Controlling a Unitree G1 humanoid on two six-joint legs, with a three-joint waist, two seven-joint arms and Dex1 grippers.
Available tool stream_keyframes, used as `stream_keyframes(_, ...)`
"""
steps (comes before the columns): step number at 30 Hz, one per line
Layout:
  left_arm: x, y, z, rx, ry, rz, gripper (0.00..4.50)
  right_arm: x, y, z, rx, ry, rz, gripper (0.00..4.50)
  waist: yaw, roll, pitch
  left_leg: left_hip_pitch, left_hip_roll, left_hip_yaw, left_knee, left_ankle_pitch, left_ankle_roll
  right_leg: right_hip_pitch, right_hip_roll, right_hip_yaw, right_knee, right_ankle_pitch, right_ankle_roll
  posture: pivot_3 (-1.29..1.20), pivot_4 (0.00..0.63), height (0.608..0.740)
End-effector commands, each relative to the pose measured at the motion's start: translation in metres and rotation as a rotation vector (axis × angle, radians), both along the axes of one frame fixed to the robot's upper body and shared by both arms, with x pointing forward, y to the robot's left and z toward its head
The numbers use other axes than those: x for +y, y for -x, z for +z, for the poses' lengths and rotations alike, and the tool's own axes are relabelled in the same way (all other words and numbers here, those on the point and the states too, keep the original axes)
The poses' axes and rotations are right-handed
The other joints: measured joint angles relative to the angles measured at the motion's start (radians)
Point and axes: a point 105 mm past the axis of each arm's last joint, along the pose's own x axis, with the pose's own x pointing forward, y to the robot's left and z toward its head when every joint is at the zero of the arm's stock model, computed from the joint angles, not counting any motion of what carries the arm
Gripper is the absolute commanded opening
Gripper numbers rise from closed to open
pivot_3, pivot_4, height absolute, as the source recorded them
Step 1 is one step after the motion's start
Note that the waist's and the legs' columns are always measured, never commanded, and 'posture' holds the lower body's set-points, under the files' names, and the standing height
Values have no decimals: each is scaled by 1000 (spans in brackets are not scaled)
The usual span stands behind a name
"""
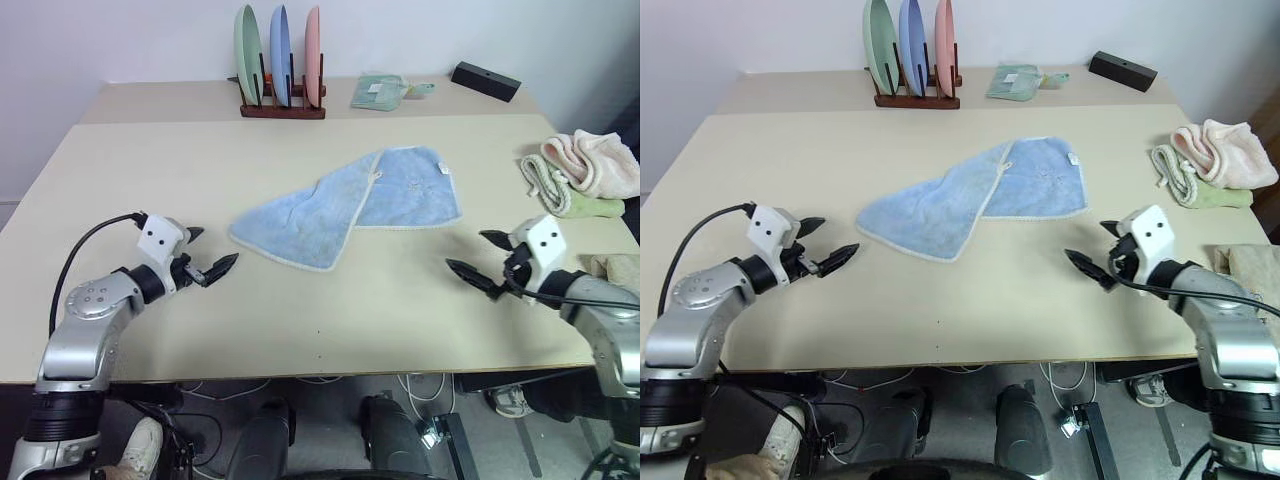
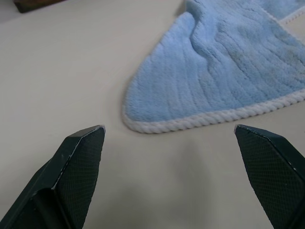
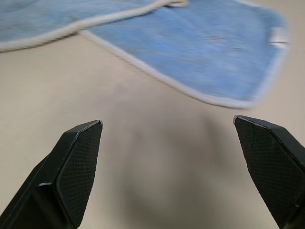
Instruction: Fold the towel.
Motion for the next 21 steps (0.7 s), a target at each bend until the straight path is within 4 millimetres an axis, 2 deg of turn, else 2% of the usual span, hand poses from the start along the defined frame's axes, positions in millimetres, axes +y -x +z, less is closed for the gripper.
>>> stream_keyframes(1, 7, 1, 14, -38, -2, 7, 4455, -4, 2, 16, -54, 11, 0, 4500, 0, 0, 0, 0, 0, 0, 0, 0, 0, 0, 0, 0, 0, 0, 0, 0, 150, 740)
stream_keyframes(12, 4, 5, 16, -34, -15, 15, 4455, 13, -10, 15, -74, -15, 47, 4500, 1, 0, 0, 0, 0, 0, 0, 0, 0, 0, 0, 0, -1, 0, 0, 0, 150, 740)
stream_keyframes(21, 5, 6, 20, -48, -17, 31, 4455, 41, -26, 6, -88, -74, 97, 4500, -3, 0, 0, 0, 0, 0, 0, 0, 0, 0, 0, 0, 0, 0, 0, 0, 150, 740)
